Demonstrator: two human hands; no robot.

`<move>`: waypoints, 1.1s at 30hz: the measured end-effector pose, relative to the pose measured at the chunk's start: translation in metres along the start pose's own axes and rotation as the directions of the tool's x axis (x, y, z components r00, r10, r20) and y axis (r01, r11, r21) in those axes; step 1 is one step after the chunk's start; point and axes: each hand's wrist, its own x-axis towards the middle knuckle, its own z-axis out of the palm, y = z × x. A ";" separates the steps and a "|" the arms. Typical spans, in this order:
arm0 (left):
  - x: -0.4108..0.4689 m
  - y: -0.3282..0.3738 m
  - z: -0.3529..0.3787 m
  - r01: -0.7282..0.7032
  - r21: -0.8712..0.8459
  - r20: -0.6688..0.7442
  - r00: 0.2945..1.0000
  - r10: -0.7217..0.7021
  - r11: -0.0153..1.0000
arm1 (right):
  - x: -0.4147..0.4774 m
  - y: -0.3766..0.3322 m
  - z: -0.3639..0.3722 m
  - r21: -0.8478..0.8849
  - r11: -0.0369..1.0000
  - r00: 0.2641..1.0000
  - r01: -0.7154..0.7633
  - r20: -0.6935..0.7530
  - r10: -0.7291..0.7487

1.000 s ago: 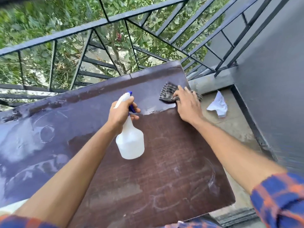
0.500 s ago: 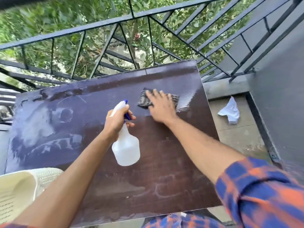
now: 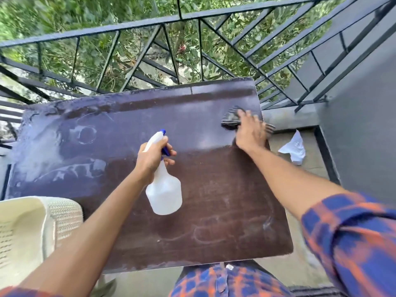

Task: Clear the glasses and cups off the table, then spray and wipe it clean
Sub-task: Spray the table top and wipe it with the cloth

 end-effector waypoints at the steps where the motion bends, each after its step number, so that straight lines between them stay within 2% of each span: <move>1: -0.002 -0.002 0.001 0.000 0.000 0.003 1.000 0.000 1.000 | -0.007 -0.023 0.004 -0.008 0.995 0.994 0.099 0.043 -0.099; 4: -0.007 -0.007 0.008 -0.017 0.017 0.009 1.000 0.017 1.000 | -0.060 -0.082 0.030 -0.032 0.918 0.911 0.395 0.145 -0.387; 6: -0.009 -0.010 0.013 -0.035 0.017 0.009 0.999 0.035 0.999 | -0.103 -0.089 0.044 0.006 0.884 0.872 0.468 0.159 -0.462; 8: -0.012 -0.014 0.016 -0.037 0.022 0.016 0.999 0.037 0.999 | -0.134 -0.060 0.047 0.021 0.867 0.861 0.499 0.105 -0.498; 10: -0.016 -0.016 0.019 -0.025 0.011 0.027 0.999 0.025 1.000 | -0.139 -0.009 0.041 0.002 0.897 0.895 0.442 0.061 -0.442; 12: -0.021 -0.017 0.021 -0.023 0.000 0.031 0.999 0.023 1.000 | -0.122 0.043 0.025 -0.021 0.962 0.963 0.271 0.009 -0.271; 14: -0.026 -0.019 0.025 -0.024 0.000 0.035 0.999 0.024 1.000 | -0.090 0.075 0.004 -0.002 0.997 0.996 0.076 0.036 -0.076; 16: -0.032 -0.020 0.030 -0.019 0.014 0.046 0.999 0.018 1.000 | -0.061 0.078 -0.008 0.031 0.999 0.997 -0.015 0.079 0.012; 18: -0.036 -0.022 0.035 -0.014 0.020 0.050 0.999 0.013 1.000 | -0.050 0.051 -0.010 -0.020 0.999 0.997 0.046 0.060 -0.044; 20: -0.040 -0.024 0.040 -0.010 0.027 0.057 0.998 0.009 1.000 | -0.060 0.016 -0.001 -0.032 0.982 0.977 0.185 0.109 -0.181; 22: -0.045 -0.025 0.048 -0.017 0.032 0.064 0.998 0.015 0.999 | -0.092 -0.008 0.017 -0.017 0.936 0.926 0.351 0.152 -0.345; 25: -0.050 -0.023 0.058 -0.033 0.028 0.072 0.997 0.031 0.999 | -0.140 0.002 0.028 -0.022 0.893 0.889 0.450 0.113 -0.445; 27: -0.053 -0.022 0.061 -0.034 0.023 0.078 0.996 0.032 0.999 | -0.154 0.036 0.028 -0.015 0.918 0.916 0.397 0.065 -0.395; 29: -0.055 -0.022 0.062 -0.027 0.013 0.075 0.997 0.026 1.000 | -0.149 0.076 0.021 0.017 0.960 0.960 0.278 0.038 -0.279; 31: -0.060 -0.022 0.064 -0.026 0.009 0.069 0.997 0.025 1.000 | -0.126 0.101 0.007 0.074 0.984 0.985 0.161 0.042 -0.165; 33: -0.064 -0.024 0.066 -0.027 0.018 0.063 0.998 0.026 0.999 | -0.094 0.106 -0.001 0.116 0.986 0.990 0.121 0.063 -0.128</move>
